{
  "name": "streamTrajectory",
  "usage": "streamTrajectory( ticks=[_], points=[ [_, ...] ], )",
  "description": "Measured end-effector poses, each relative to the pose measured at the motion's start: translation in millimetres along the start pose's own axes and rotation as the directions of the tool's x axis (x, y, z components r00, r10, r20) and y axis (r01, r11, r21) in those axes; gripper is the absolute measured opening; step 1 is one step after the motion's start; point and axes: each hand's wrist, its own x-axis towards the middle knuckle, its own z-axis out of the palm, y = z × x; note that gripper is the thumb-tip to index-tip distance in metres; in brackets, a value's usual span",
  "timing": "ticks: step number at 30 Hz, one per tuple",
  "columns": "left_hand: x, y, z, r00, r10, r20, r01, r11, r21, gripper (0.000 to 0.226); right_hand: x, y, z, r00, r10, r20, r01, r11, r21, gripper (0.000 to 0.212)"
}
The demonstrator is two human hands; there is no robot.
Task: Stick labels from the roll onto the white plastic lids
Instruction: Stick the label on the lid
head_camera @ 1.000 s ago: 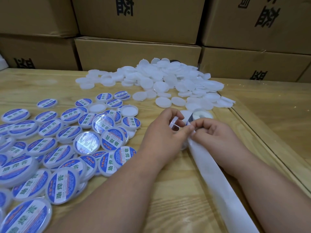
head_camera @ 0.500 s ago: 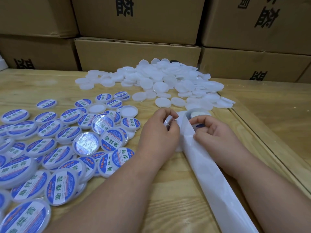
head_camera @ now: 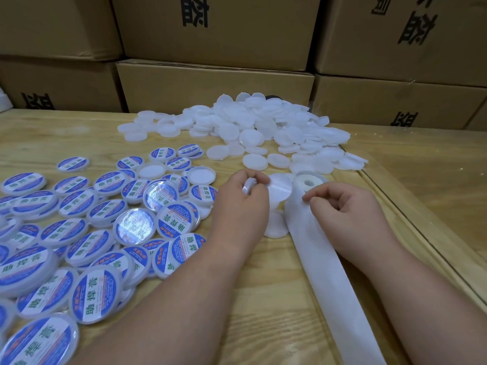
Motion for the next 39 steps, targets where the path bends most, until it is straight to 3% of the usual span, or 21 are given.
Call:
streamTrajectory(
  ticks=[8, 14, 21, 26, 28, 31, 33, 39],
  points=[
    [-3, 2, 0, 0.998, 0.012, 0.066, -0.011, 1.000, -0.018, 0.028, -2, -2, 5, 0.940, -0.342, 0.005, 0.340, 0.935, -0.104, 0.040],
    [-3, 0, -1, 0.992, 0.054, 0.110, -0.047, 0.997, -0.063, 0.024, -2, -4, 5, 0.939, -0.341, -0.036, 0.334, 0.933, -0.134, 0.031],
    [-2, -1, -4, 0.976, 0.116, 0.186, -0.024, 0.901, -0.434, 0.026, 1, -5, 3, 0.993, -0.028, -0.115, 0.053, 0.974, 0.221, 0.021],
    [0, 2, -2, 0.984, 0.042, 0.174, 0.034, 0.911, -0.411, 0.023, 4, -6, -2, 0.980, 0.181, 0.086, -0.198, 0.814, 0.546, 0.025],
    [0, 3, -3, 0.983, 0.046, 0.176, 0.023, 0.928, -0.371, 0.024, 8, -5, -5, 0.944, 0.227, 0.238, -0.328, 0.706, 0.627, 0.008],
    [-2, 6, -4, 0.986, 0.057, 0.159, 0.005, 0.932, -0.364, 0.026, 12, -4, -11, 0.842, 0.259, 0.474, -0.534, 0.528, 0.660, 0.037],
    [-3, 7, -3, 0.987, 0.039, 0.158, 0.027, 0.917, -0.397, 0.027, 13, -4, -14, 0.783, 0.239, 0.574, -0.614, 0.447, 0.651, 0.041],
    [2, 5, -3, 0.978, -0.012, 0.208, 0.108, 0.886, -0.452, 0.037, 12, -3, -20, 0.662, 0.120, 0.740, -0.729, 0.332, 0.599, 0.045]
  ],
)
